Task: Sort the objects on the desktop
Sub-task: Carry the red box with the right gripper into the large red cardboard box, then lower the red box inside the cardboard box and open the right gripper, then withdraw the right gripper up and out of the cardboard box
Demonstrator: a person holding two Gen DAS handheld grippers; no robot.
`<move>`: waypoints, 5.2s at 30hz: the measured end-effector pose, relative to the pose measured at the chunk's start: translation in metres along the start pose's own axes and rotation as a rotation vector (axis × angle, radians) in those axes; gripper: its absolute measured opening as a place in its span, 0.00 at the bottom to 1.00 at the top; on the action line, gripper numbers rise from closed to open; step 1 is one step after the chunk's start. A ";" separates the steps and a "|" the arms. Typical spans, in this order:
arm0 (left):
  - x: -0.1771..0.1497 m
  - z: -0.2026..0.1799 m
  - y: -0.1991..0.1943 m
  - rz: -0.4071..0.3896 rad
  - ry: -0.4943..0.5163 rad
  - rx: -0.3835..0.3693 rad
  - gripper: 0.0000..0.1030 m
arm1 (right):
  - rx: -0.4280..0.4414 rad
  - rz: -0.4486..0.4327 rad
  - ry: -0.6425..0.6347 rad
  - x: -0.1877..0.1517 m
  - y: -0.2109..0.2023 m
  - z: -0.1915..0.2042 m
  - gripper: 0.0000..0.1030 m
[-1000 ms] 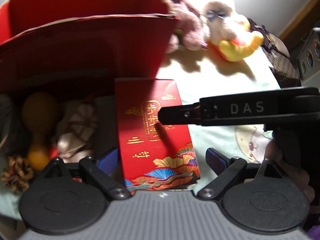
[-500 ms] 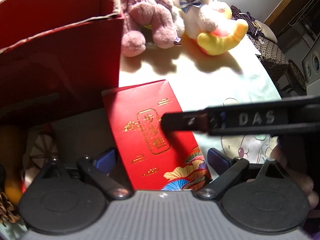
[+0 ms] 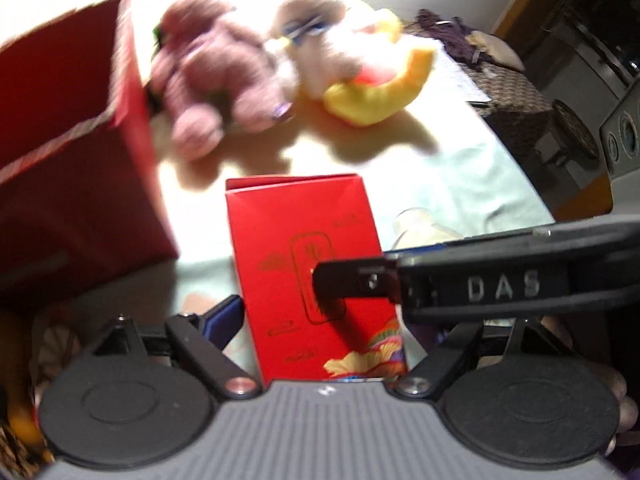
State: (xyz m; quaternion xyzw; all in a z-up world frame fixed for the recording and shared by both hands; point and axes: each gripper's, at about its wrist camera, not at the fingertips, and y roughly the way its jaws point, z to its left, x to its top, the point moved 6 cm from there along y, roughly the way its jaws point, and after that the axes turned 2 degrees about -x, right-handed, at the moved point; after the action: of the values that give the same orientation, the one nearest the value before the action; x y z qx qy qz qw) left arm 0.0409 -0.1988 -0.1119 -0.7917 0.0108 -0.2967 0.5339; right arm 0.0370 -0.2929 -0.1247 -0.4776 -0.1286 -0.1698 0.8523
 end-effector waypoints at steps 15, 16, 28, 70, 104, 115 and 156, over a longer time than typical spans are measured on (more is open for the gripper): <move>0.069 -0.015 -0.081 -0.278 0.112 -0.014 0.83 | -0.026 -0.311 -0.118 0.055 -0.075 0.045 0.48; 0.073 -0.008 -0.089 -0.296 0.114 -0.009 0.83 | -0.021 -0.328 -0.134 0.063 -0.074 0.057 0.48; 0.101 0.117 -0.153 -0.362 0.084 0.087 0.83 | 0.014 -0.337 -0.317 0.119 -0.010 0.180 0.48; 0.091 0.255 -0.019 0.205 -0.274 -0.084 0.84 | -0.044 0.041 -0.081 0.147 0.141 0.181 0.57; 0.100 0.215 -0.018 0.194 -0.034 -0.050 0.83 | 0.008 -0.386 -0.002 0.140 0.051 0.131 0.38; 0.090 0.228 -0.061 0.036 -0.021 0.136 0.84 | -0.080 -0.412 -0.059 0.128 0.039 0.138 0.39; 0.044 0.176 -0.140 -0.201 -0.117 0.550 0.85 | -0.022 -0.390 -0.254 0.057 0.000 0.166 0.47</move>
State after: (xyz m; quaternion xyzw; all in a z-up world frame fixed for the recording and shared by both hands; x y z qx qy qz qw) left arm 0.1203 -0.0053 -0.0168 -0.6304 -0.1793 -0.2938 0.6958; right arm 0.0792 -0.1604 -0.0181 -0.4707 -0.3226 -0.2713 0.7751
